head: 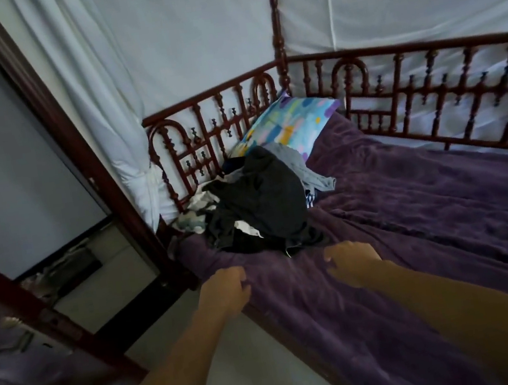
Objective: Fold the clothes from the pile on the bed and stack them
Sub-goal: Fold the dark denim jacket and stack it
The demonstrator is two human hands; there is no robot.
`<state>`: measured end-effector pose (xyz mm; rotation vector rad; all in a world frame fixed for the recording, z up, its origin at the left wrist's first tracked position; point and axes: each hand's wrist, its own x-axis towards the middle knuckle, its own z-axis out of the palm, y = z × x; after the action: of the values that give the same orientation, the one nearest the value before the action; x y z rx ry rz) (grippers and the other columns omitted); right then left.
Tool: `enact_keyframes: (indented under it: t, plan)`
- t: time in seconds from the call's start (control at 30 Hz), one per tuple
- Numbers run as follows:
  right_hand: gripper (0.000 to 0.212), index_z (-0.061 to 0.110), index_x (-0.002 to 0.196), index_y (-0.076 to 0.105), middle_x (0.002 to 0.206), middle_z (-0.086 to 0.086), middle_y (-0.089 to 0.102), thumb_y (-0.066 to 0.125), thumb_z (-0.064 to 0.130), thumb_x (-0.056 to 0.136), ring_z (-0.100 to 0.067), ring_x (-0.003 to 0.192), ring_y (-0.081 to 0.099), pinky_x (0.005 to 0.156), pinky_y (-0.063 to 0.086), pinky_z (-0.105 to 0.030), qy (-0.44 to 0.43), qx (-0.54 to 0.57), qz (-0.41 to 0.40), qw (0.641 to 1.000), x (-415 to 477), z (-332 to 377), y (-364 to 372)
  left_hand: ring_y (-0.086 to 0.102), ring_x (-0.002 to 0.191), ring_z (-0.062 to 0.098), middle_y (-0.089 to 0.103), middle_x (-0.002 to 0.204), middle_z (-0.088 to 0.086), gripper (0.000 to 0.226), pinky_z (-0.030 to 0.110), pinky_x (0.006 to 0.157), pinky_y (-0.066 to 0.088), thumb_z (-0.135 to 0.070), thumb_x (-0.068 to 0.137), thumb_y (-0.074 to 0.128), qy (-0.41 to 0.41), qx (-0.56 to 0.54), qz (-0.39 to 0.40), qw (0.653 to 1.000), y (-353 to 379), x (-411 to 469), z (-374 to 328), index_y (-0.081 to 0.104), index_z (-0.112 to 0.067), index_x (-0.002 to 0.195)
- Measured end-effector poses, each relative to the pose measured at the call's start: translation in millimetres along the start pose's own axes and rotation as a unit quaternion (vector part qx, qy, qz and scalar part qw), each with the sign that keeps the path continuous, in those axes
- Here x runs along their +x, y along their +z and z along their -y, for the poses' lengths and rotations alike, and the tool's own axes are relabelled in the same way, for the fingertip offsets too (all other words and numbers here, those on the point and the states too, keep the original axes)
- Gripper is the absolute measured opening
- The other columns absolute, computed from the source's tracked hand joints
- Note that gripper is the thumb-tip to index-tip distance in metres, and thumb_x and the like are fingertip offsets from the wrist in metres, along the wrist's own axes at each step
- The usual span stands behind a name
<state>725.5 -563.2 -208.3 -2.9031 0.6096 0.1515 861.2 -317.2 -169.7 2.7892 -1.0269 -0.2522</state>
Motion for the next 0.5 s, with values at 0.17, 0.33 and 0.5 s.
enact_keyframes:
  t: [0.17, 0.33, 0.5]
  plan:
    - [0.032, 0.033, 0.115, 0.059, 0.124, 0.003, 0.06, 0.05, 0.041, 0.086, -0.025, 0.11, 0.059, 0.081, 0.044, -0.033, 0.022, -0.002, 0.031, 0.999, 65.9, -1.8, 24.9, 0.06, 0.107, 0.025, 0.065, 0.114, 0.006, 0.028, 0.033, 0.086, 0.047, -0.033, 0.089, 0.054, 0.001, -0.008, 0.04, 0.999, 15.9, 52.0, 30.4, 0.059, -0.021, 0.114]
    - [0.033, 0.033, 0.116, 0.058, 0.126, 0.002, 0.059, 0.049, 0.043, 0.086, -0.025, 0.112, 0.059, 0.084, 0.044, -0.032, 0.055, 0.013, 0.066, 0.996, 154.6, -18.7, 57.2, 0.058, 0.11, 0.023, 0.063, 0.117, 0.003, 0.03, 0.031, 0.088, 0.046, -0.035, 0.092, 0.052, 0.012, 0.016, 0.075, 0.997, 27.4, 139.2, 57.1, 0.057, -0.021, 0.118]
    - [0.031, 0.032, 0.118, 0.057, 0.126, 0.0, 0.059, 0.05, 0.042, 0.089, -0.024, 0.113, 0.059, 0.087, 0.045, -0.033, 0.1, 0.045, 0.122, 0.987, 234.5, -32.2, 80.6, 0.056, 0.113, 0.024, 0.059, 0.123, 0.004, 0.032, 0.032, 0.091, 0.044, -0.036, 0.093, 0.05, 0.015, 0.035, 0.147, 0.988, 38.7, 229.1, 75.2, 0.054, -0.021, 0.12]
